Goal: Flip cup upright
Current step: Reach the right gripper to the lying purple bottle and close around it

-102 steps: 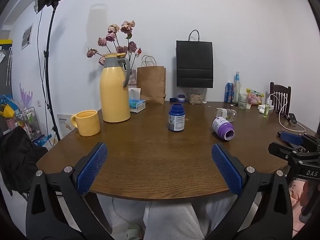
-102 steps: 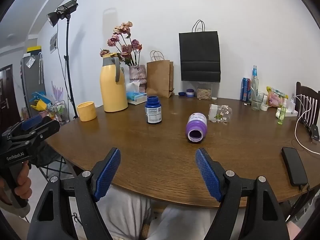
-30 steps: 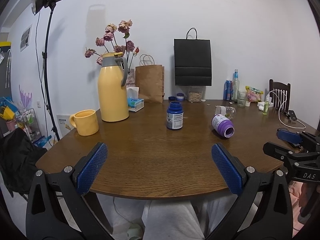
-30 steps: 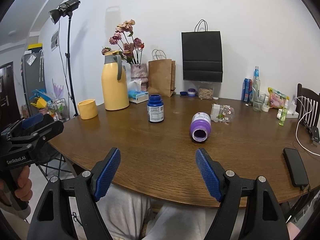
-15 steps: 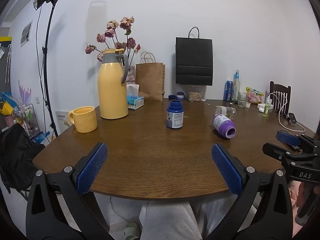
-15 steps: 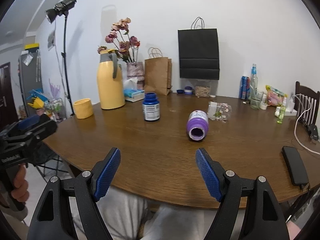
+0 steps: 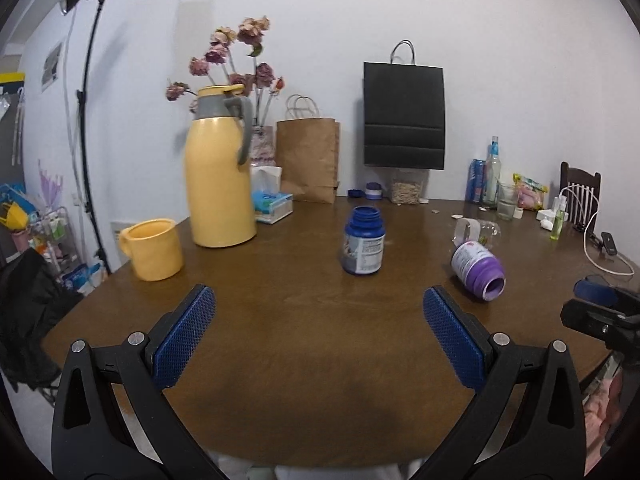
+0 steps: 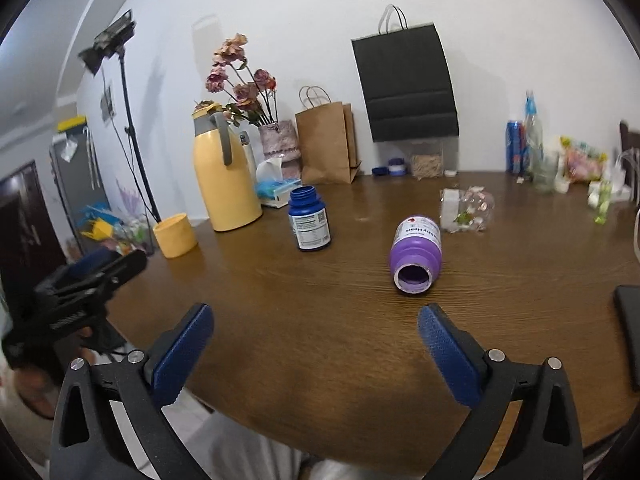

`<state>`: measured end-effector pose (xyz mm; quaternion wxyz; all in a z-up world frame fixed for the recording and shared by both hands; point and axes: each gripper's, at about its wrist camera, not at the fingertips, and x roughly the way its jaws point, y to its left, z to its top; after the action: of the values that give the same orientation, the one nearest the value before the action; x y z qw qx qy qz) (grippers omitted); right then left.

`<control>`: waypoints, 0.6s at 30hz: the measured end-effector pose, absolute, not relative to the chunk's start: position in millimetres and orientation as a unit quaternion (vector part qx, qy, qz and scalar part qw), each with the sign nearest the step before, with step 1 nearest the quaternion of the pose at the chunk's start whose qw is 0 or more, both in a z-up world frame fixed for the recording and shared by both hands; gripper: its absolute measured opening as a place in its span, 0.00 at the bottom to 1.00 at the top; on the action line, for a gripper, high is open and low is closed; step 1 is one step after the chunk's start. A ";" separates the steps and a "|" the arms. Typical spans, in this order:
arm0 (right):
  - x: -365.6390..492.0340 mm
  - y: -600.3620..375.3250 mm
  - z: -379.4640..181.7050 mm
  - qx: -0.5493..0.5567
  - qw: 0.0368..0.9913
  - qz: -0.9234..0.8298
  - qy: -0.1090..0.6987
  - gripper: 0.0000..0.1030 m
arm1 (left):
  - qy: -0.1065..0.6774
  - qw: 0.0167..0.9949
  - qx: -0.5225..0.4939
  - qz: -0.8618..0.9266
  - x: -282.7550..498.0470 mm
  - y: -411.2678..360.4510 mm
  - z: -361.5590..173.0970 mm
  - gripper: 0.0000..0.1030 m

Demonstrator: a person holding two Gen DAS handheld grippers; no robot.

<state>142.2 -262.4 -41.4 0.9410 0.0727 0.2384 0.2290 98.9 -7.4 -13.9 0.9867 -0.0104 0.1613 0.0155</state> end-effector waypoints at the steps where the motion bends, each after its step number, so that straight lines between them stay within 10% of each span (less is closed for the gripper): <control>1: 150.1 -265.2 -41.5 0.085 0.937 0.233 0.244 1.00 | 0.160 0.987 -0.007 0.013 104.6 -9.9 -13.8 1.00; 18: 272.3 -251.7 -49.0 -0.017 0.945 0.124 0.303 1.00 | 0.262 0.964 -0.014 -0.046 207.6 -22.4 -29.0 1.00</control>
<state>272.3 -251.7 -49.0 0.9446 -0.0170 0.3034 0.1237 207.6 -22.4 -29.0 0.9640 -0.0143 0.2616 -0.0458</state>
